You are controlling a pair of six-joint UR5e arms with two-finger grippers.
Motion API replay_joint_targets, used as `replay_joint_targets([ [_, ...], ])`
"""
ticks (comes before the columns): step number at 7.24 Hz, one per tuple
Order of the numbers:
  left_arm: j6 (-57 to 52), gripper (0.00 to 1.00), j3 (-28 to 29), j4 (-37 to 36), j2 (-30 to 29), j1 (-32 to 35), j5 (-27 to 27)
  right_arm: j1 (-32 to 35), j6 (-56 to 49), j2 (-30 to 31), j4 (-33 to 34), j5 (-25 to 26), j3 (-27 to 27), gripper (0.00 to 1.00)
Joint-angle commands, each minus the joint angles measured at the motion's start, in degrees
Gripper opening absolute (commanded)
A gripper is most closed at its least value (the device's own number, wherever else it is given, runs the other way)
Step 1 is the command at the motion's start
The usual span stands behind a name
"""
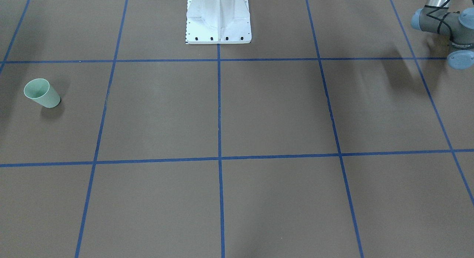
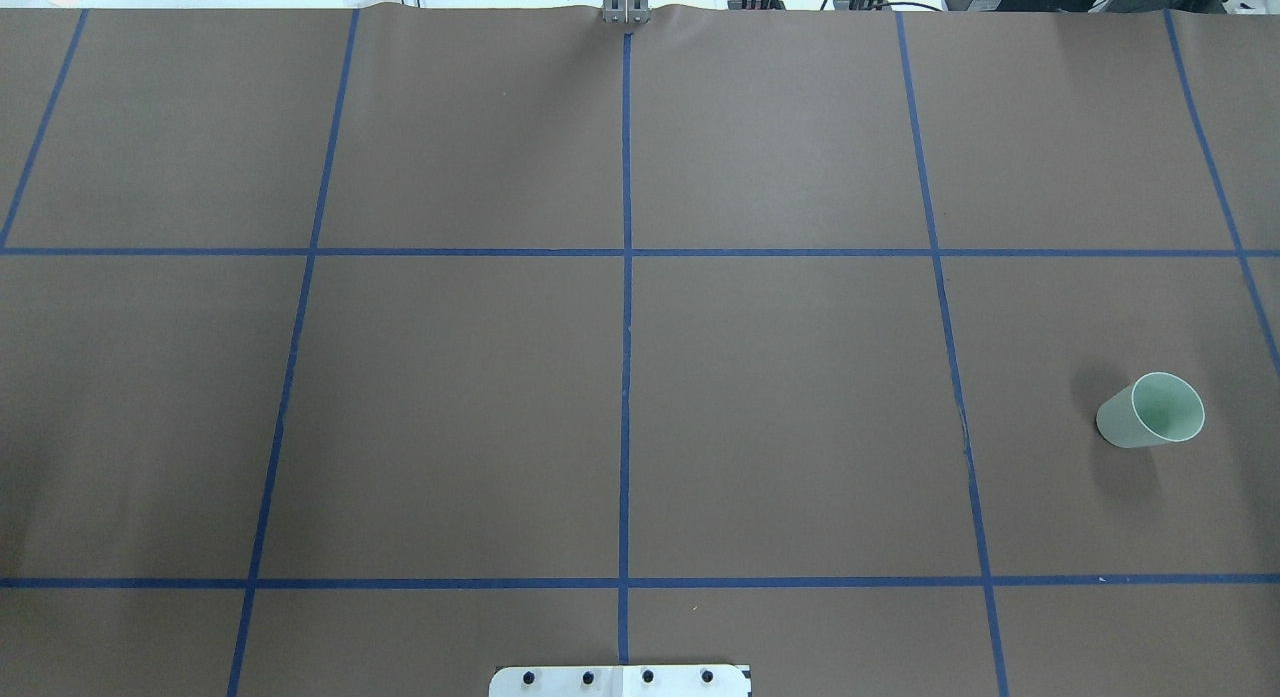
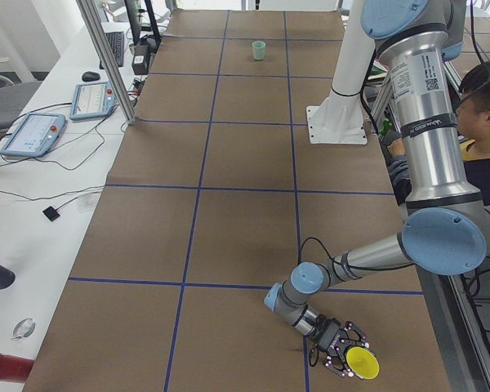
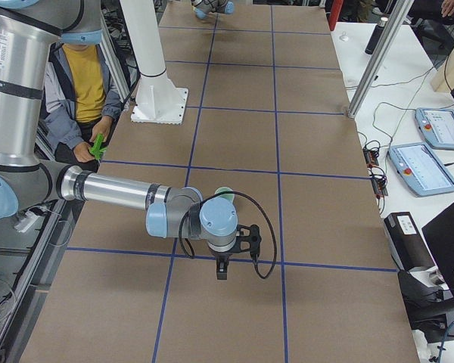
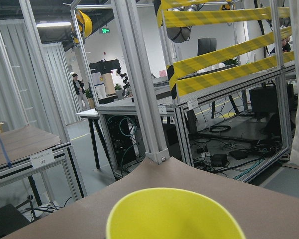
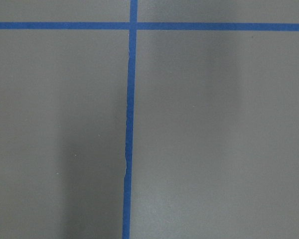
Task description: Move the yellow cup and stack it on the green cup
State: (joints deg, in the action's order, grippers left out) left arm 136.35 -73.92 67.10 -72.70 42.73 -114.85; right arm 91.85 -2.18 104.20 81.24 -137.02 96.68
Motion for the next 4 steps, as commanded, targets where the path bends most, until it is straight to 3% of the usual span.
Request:
replay_joint_targets([
  [1, -3.28, 0.39, -6.2, -0.13, 5.0, 0.07, 6.71, 0.0, 0.07, 0.04, -0.64, 0.0, -0.09, 1.0],
  [4, -6.88, 0.38, -6.94, 1.44, 5.55, 0.68, 18.12, 0.0, 0.24, -0.14, -0.64, 0.0, 0.0, 1.0],
])
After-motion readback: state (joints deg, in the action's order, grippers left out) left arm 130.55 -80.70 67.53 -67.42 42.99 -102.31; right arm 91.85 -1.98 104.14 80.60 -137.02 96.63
